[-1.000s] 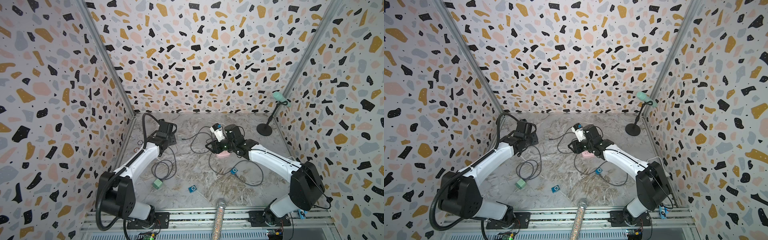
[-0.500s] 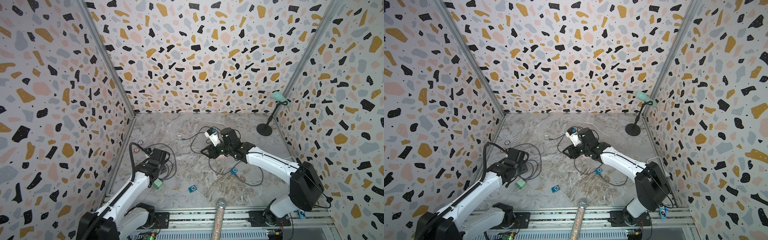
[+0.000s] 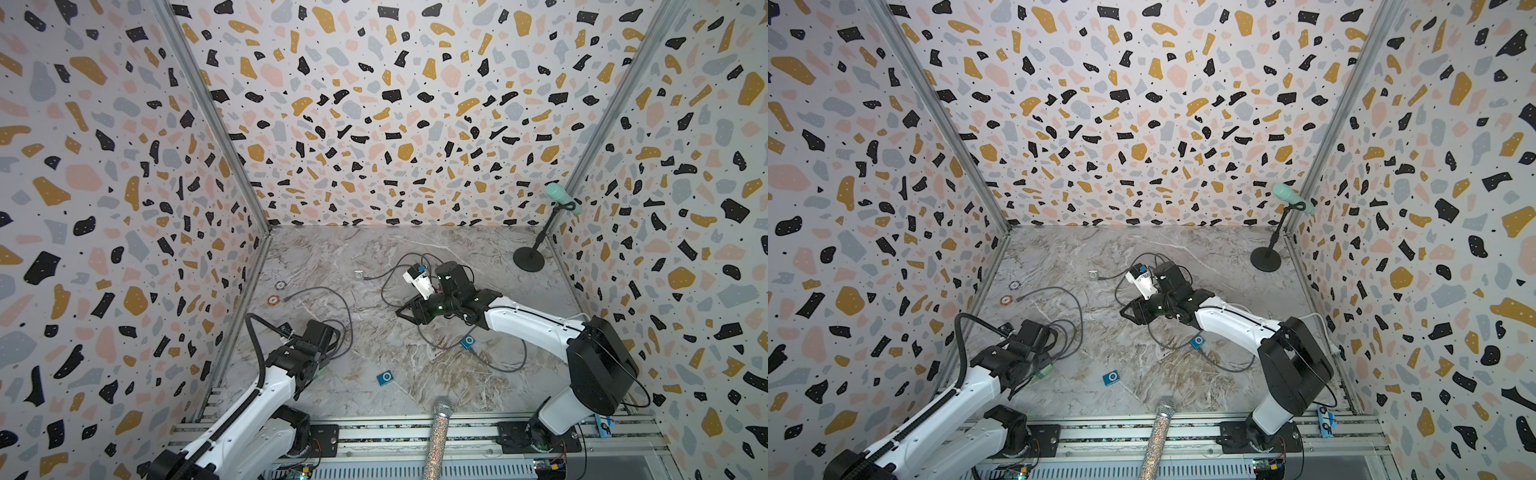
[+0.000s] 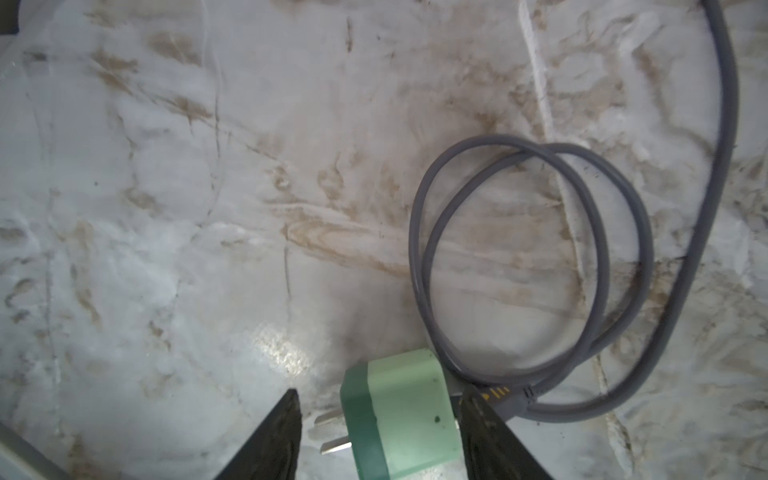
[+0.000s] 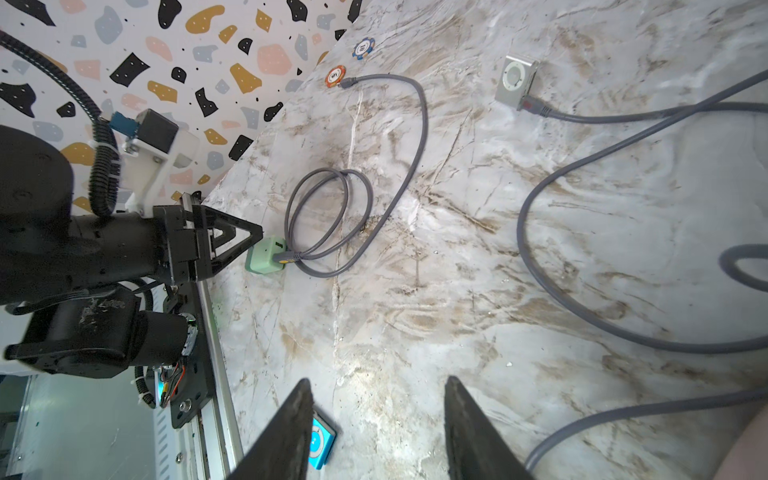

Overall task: Charge mp3
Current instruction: Pick up the plug from the center of the board.

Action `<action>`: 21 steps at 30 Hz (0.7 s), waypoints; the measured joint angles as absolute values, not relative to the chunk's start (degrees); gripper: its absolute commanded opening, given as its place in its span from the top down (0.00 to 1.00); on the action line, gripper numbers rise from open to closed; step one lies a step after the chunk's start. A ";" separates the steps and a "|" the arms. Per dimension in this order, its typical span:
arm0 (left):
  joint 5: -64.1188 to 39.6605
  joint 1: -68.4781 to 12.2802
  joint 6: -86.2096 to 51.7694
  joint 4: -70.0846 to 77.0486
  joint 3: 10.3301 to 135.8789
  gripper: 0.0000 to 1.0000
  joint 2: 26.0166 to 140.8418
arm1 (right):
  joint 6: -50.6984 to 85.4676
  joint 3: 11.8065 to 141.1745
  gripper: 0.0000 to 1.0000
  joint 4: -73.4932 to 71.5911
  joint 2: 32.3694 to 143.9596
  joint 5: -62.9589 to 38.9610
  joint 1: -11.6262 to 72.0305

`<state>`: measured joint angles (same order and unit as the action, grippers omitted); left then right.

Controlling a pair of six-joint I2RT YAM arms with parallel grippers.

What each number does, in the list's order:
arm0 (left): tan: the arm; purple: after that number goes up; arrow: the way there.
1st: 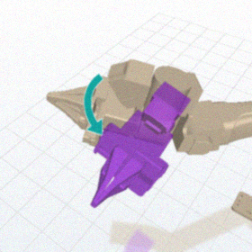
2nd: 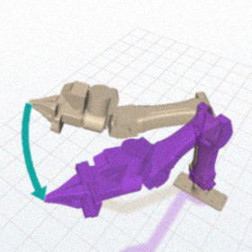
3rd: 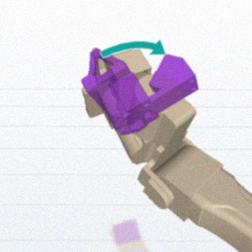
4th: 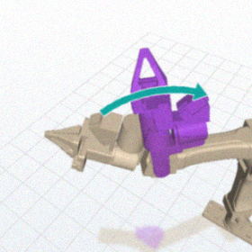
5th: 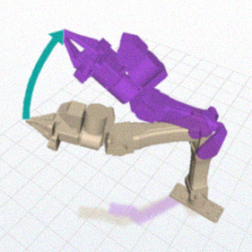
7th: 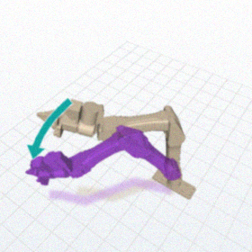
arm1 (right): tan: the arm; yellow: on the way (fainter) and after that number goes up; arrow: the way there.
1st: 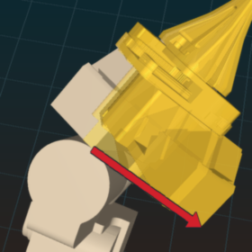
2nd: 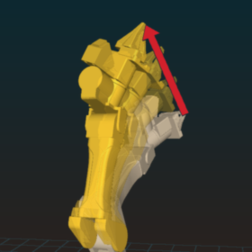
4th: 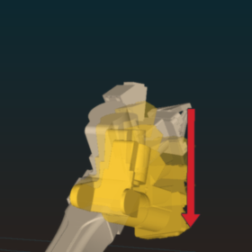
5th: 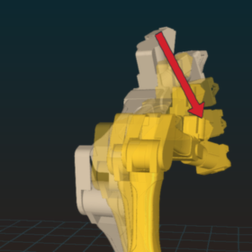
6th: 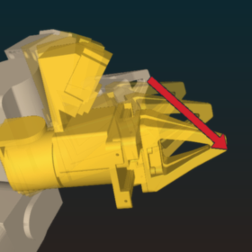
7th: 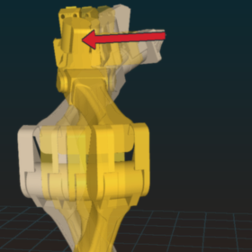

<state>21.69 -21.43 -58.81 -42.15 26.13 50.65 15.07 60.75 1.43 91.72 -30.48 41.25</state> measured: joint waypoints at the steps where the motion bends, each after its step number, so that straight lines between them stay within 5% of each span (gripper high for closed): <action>1: 21.65 -21.93 -59.46 -42.15 25.91 0.38 51.00 | 15.07 60.75 0.49 1.37 92.09 -30.70 41.28; 15: 21.74 -22.70 -62.65 -35.62 23.88 0.37 56.38 | 14.83 60.77 0.49 0.89 93.71 -32.16 41.28; 21: 22.00 -22.70 -63.22 -34.09 22.85 0.48 56.25 | 14.83 60.80 0.49 0.84 94.15 -32.67 41.28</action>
